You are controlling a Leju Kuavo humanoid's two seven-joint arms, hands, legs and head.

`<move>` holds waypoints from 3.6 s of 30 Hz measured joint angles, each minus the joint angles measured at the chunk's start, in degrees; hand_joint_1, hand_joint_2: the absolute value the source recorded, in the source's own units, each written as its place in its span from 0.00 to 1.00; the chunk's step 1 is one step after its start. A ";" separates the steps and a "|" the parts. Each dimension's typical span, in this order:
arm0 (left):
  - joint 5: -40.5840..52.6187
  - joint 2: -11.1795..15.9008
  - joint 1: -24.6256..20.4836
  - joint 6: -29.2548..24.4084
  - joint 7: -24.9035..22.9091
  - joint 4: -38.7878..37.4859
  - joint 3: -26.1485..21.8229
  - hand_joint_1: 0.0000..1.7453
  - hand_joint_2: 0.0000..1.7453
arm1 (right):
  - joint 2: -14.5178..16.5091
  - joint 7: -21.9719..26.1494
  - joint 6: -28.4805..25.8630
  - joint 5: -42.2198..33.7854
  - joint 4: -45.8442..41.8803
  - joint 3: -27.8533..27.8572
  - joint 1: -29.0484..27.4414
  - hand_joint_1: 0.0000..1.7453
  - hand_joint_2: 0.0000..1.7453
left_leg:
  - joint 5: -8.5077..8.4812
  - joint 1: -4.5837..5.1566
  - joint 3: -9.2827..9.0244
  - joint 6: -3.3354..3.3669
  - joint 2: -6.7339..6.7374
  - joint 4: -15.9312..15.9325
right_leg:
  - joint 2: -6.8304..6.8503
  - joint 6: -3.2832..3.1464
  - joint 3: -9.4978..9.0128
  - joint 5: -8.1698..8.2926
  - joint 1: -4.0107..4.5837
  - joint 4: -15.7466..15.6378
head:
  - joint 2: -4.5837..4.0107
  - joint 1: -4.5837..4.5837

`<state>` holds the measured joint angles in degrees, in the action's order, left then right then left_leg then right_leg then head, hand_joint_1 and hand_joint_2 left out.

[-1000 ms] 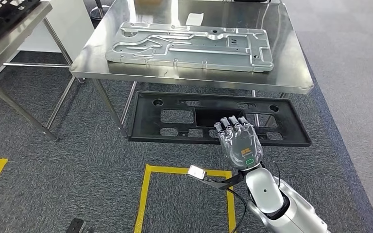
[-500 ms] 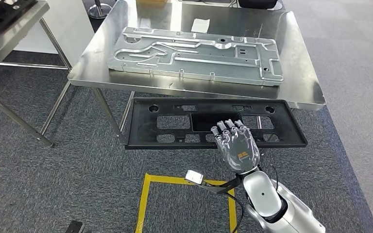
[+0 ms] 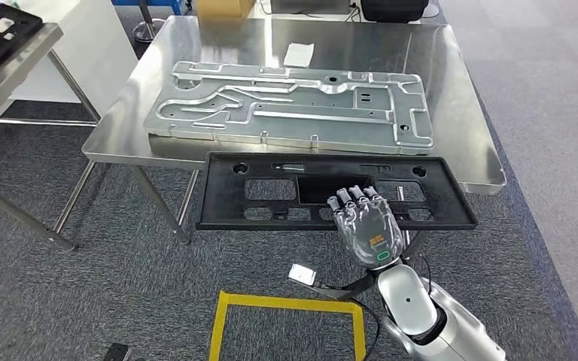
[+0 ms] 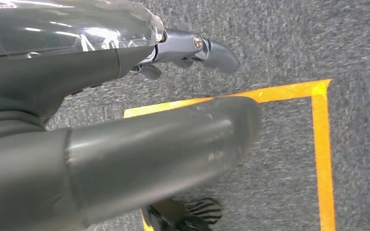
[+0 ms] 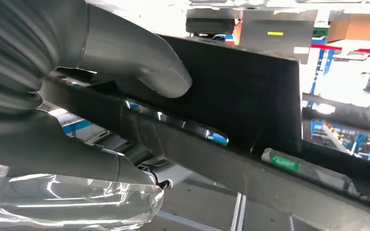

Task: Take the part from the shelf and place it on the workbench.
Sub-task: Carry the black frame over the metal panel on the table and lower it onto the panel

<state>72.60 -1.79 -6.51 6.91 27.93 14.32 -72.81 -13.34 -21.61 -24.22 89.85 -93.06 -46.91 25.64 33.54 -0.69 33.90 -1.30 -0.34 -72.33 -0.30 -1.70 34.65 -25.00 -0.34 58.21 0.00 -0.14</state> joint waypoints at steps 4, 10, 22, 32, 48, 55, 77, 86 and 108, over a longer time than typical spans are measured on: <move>-0.01 0.01 0.30 0.07 0.00 0.00 0.00 0.00 0.00 | 0.10 0.47 -0.02 0.00 0.39 -0.02 -0.29 1.00 1.00 | 3.34 0.05 4.89 0.66 0.01 1.24 | -0.15 0.00 -3.63 -3.00 0.26 0.00 | -0.01 -0.03; 0.01 0.20 0.90 0.16 -0.13 -0.02 0.02 0.00 0.00 | 0.66 1.31 0.23 0.00 1.26 -0.02 0.11 1.00 1.00 | -9.68 0.66 3.80 2.23 -0.15 12.15 | -0.76 1.53 -6.88 -6.40 0.70 1.26 | -0.01 0.01; -0.01 -0.08 0.28 0.36 -0.32 -0.15 0.13 0.00 0.00 | 2.07 2.61 1.24 0.00 2.98 -0.08 2.44 1.00 1.00 | -2.95 0.52 -5.63 2.80 -1.03 13.34 | 0.00 1.83 6.39 -1.01 0.70 4.15 | -0.01 0.23; -0.10 0.05 0.28 0.50 -0.56 -0.32 0.35 0.00 0.00 | 3.40 3.24 1.18 0.00 4.34 0.05 2.56 1.00 1.00 | 2.26 0.11 2.64 0.04 -0.37 -1.26 | -0.35 -0.97 -1.36 -0.64 0.53 -0.70 | -0.01 -0.30; -0.95 0.42 0.61 0.02 -0.48 -0.35 0.37 0.00 0.00 | 4.01 4.64 0.73 0.00 6.02 1.71 0.22 1.00 1.00 | -10.31 0.08 2.38 3.04 -0.03 13.84 | -0.02 3.00 3.55 -11.12 -0.57 15.23 | 0.00 0.42; -0.99 0.27 0.71 0.13 -0.44 -0.42 0.37 0.00 0.00 | 4.29 5.63 0.42 0.00 6.69 3.44 -0.98 1.00 1.00 | -8.25 0.31 0.20 1.83 -0.20 13.75 | 0.08 0.93 1.07 0.13 0.61 0.56 | -0.01 0.42; -1.15 0.78 0.98 0.31 -0.32 -0.42 0.37 0.00 0.00 | 9.37 13.74 -0.95 -0.10 12.04 17.69 -7.45 1.00 1.00 | -8.22 -0.38 0.47 2.56 0.00 13.37 | 0.06 2.52 4.58 -8.49 -0.08 12.77 | -0.01 0.55; -1.09 0.79 0.94 0.47 -0.81 -0.42 0.44 0.00 0.25 | 11.11 15.78 -1.01 -0.33 14.59 20.28 -7.71 0.00 0.00 | -7.68 0.00 0.05 1.44 -0.09 13.34 | 0.02 1.09 0.22 -0.97 0.61 0.58 | -0.01 0.49; -9.41 -3.06 -2.09 8.33 6.01 3.26 0.55 0.00 0.00 | 14.54 16.22 2.22 -0.03 18.47 21.84 -6.32 0.00 0.00 | -8.37 0.01 0.04 2.93 -0.06 13.72 | 0.08 2.82 5.38 -8.36 -0.03 13.73 | 0.00 0.33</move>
<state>63.19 -4.85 -8.60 15.23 33.94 17.57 -72.26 1.20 -5.38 -21.99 89.83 -74.58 -25.07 19.32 25.17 -0.69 33.94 1.63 -0.40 -58.62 -0.22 1.12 40.03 -33.36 -0.37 71.94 0.00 0.19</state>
